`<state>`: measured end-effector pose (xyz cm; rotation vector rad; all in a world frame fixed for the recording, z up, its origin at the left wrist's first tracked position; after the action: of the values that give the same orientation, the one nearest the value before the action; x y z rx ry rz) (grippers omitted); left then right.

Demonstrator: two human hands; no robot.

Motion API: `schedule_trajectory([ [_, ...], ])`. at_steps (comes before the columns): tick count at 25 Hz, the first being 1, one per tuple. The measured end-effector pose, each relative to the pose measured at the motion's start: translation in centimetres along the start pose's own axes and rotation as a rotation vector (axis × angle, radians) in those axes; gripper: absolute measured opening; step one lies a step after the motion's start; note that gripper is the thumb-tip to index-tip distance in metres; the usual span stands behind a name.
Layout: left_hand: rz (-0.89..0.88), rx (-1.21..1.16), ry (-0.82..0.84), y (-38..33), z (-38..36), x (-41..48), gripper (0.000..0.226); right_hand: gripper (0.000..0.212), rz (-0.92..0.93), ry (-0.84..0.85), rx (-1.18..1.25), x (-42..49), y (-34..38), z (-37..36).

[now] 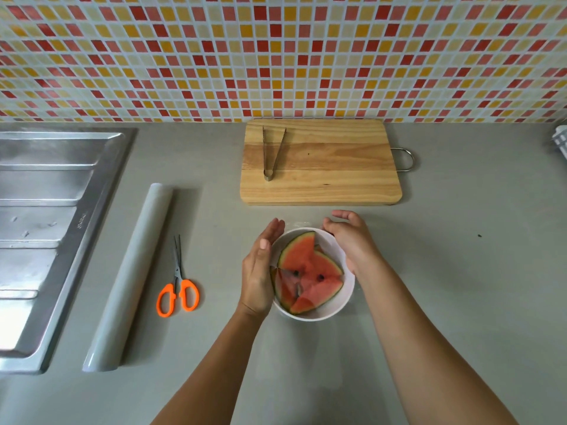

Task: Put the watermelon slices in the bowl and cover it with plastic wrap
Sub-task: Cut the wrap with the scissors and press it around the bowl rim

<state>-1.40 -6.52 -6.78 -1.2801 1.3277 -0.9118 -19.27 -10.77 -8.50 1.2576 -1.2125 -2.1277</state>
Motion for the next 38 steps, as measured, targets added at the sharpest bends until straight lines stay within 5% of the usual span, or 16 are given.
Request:
schedule_trajectory([
  [4, 0.178, 0.007, -0.031, 0.7, -0.1, 0.4, 0.049, 0.022, 0.016, -0.026, -0.006, 0.1, -0.1, -0.1],
  [11, 0.169, 0.313, -0.018, 0.6, 0.4, 0.8, 0.057, 0.023, -0.042, -0.072, -0.04, 0.6, -0.3, -0.1],
  [16, 0.275, 0.314, 0.051, 1.1, 0.7, 1.0, 0.095, 0.024, -0.09, -0.049, -0.043, 0.3, 0.3, -0.2],
  [20, 0.091, 0.223, 0.003, -0.8, 1.8, 2.0, 0.065, 0.046, 0.356, 0.032, 0.063, -1.6, 2.8, 1.8],
  [23, -0.019, 0.237, 0.135, -1.5, 1.3, 2.3, 0.046, 0.059, 0.645, 0.209, 0.036, -4.1, 2.5, 3.4],
  [28, -0.003, 0.235, 0.286, -1.3, -0.4, 2.8, 0.042, 0.07, 0.609, 0.366, 0.004, -4.9, 0.3, 1.9],
  [38, 0.201, 0.215, 0.284, 0.3, -1.1, 4.0, 0.052, 0.074, 0.482, 0.264, -0.016, -4.1, -0.9, 0.8],
])
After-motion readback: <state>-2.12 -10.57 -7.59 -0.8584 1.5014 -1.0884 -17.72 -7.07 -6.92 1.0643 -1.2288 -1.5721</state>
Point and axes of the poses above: each hand's wrist, its own x-axis towards the middle knuckle, its own z-axis out of the back of the hand, y = z × x, the point moved 4 cm from there along x, towards the middle knuckle, and after that the axes turned 10 degrees about -y, right-handed, at the moved point
